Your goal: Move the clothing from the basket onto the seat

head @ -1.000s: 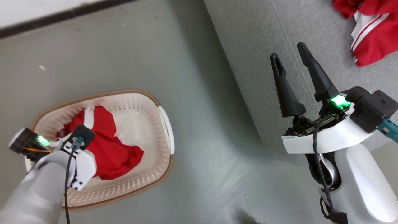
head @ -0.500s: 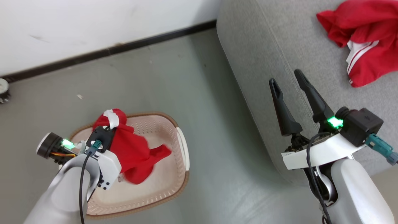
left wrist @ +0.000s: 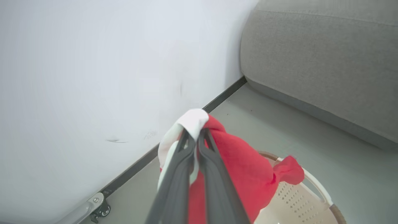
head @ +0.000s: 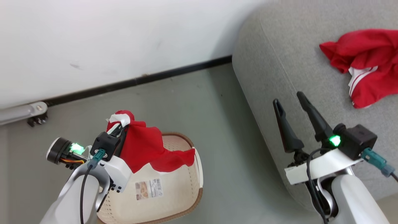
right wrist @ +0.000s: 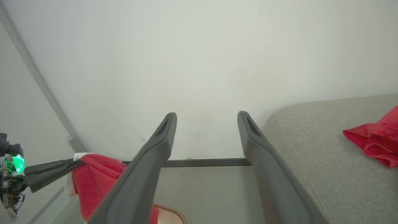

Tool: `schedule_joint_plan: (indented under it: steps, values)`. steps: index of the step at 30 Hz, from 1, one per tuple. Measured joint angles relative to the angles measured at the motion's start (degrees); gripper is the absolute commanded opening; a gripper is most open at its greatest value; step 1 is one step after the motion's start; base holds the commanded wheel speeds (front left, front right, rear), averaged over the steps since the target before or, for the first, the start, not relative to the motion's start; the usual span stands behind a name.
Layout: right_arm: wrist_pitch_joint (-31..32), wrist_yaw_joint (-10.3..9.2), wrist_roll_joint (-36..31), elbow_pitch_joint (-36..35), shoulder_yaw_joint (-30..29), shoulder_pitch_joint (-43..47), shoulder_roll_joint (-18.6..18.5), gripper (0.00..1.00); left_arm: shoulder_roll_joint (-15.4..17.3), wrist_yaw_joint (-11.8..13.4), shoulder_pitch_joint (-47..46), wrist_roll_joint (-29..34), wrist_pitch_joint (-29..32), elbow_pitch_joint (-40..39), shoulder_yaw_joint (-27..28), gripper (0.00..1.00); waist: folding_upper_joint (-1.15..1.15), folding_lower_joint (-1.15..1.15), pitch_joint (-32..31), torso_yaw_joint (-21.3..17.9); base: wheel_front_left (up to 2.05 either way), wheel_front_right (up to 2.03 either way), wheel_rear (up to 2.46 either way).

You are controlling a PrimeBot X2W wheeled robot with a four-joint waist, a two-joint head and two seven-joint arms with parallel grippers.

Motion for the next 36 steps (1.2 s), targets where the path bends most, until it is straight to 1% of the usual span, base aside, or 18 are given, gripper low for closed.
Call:
schedule_joint_plan:
  steps: [10, 18, 24, 31, 36]
  values:
    - [0.0, 0.0, -0.4, 1.0, -0.3, 3.2, 0.0, 1.0, 0.0, 1.5, 5.1, -1.1, -0.1, -11.4, 2.0, 0.0, 0.0, 0.0, -5.3, 2.2, 0.0, 0.0, 0.0]
    - [0.0, 0.0, -0.9, 2.2, -0.6, 6.0, 0.0, 1.0, -0.1, 1.9, 9.1, -1.7, -0.1, -18.9, 3.1, 0.0, 0.0, 0.0, -8.8, 3.9, 0.0, 0.0, 0.0]
    - [0.0, 0.0, -0.9, 2.7, -0.2, 8.3, 0.0, 1.0, -1.6, 1.9, 11.7, -3.4, -0.1, -24.6, 5.0, 0.0, 0.0, 0.0, -11.4, 5.1, 0.0, 0.0, 0.0]
    - [0.0, 0.0, -0.9, 3.2, -0.2, 10.1, 0.0, 1.0, -2.1, 1.9, 13.3, -4.4, -0.2, -29.2, 6.3, 0.0, 0.0, 0.0, -13.4, 6.2, 0.0, 0.0, 0.0]
    - [0.0, 0.0, -1.0, 3.4, -0.1, 10.8, 0.0, 1.0, -2.2, 1.5, 15.2, -4.4, -0.2, -31.1, 6.8, 0.0, 0.0, 0.0, -14.5, 6.6, 0.0, 0.0, 0.0]
